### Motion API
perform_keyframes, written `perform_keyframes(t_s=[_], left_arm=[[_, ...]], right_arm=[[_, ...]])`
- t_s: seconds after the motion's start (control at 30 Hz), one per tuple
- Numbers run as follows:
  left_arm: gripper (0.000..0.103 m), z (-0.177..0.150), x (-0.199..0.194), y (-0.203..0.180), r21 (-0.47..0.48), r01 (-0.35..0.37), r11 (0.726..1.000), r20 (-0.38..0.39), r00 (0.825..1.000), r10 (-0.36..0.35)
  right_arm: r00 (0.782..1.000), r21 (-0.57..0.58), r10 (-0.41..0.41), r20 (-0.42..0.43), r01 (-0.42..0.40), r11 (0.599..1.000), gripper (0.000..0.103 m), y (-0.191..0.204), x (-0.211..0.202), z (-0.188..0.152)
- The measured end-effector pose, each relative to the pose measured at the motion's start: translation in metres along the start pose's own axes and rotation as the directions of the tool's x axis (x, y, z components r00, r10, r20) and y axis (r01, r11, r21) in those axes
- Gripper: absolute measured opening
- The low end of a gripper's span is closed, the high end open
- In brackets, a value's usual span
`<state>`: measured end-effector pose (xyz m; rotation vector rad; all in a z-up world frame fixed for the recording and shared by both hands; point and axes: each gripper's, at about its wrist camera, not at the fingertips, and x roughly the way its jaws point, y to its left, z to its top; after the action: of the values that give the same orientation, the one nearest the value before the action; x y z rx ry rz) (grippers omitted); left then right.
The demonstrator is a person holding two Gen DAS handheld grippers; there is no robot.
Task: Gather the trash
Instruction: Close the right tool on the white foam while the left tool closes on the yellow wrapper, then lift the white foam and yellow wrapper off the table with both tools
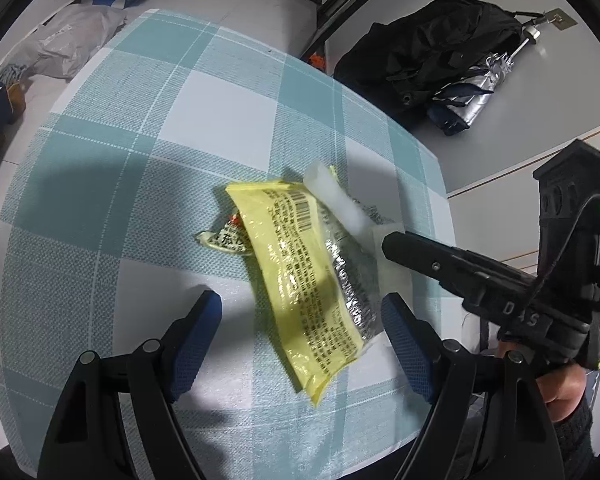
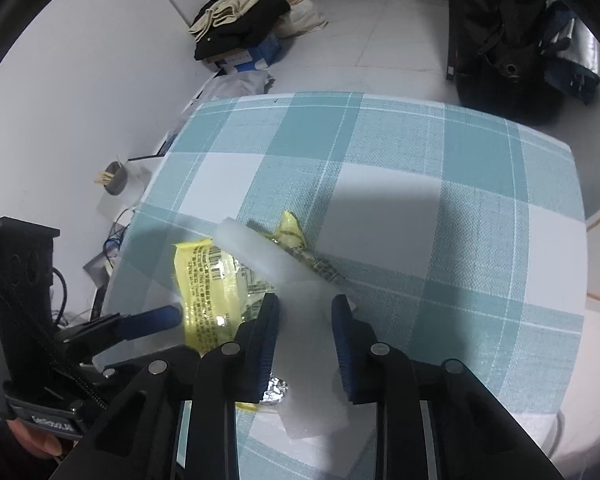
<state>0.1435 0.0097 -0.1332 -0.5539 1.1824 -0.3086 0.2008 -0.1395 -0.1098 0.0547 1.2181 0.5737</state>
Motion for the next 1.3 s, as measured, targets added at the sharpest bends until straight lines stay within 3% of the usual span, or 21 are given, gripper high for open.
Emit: perform_keyframes(t_s=[0.13,0.3,0.6,0.7,0.83,1.3], left_arm=[[0.079,0.000,0.006,-0.004,0.019,0.012,1.000,-0.003,1.000,-0.012],[0.079,0.000,0.009,-0.007,0.043,0.002,0.999,0.017,1.000,-0.003],[0.038,0.003,0.019,-0.011,0.065,0.000,0.998,0.018,1.000,-0.001],[0.018,0.003,0.022,-0.012,0.061,0.006,0.998,0.008,1.000,-0.006],[0.006,0.002,0.021,-0.015,0.063,0.021,0.998,0.017,1.000,-0.022],[0.000,0.001,-0.017,-0.039,0.136,0.041,0.990,0.100,0.993,-0.055]], right_arm=[[1.000,0.046,0.019,-0.010,-0.019,0.999,0.025,-0.007,0.000,-0.001],[0.994,0.186,0.110,-0.016,-0.105,0.977,0.025,-0.028,0.001,-0.001],[0.983,0.311,0.185,-0.006,-0.174,0.934,0.024,-0.050,-0.001,-0.004],[0.986,0.296,0.165,-0.004,-0.156,0.942,0.024,-0.049,-0.004,-0.004],[0.989,0.270,0.147,0.002,-0.143,0.952,0.024,-0.046,-0.008,-0.003],[0.978,0.252,0.126,0.164,-0.165,0.954,0.024,-0.050,-0.052,-0.007]])
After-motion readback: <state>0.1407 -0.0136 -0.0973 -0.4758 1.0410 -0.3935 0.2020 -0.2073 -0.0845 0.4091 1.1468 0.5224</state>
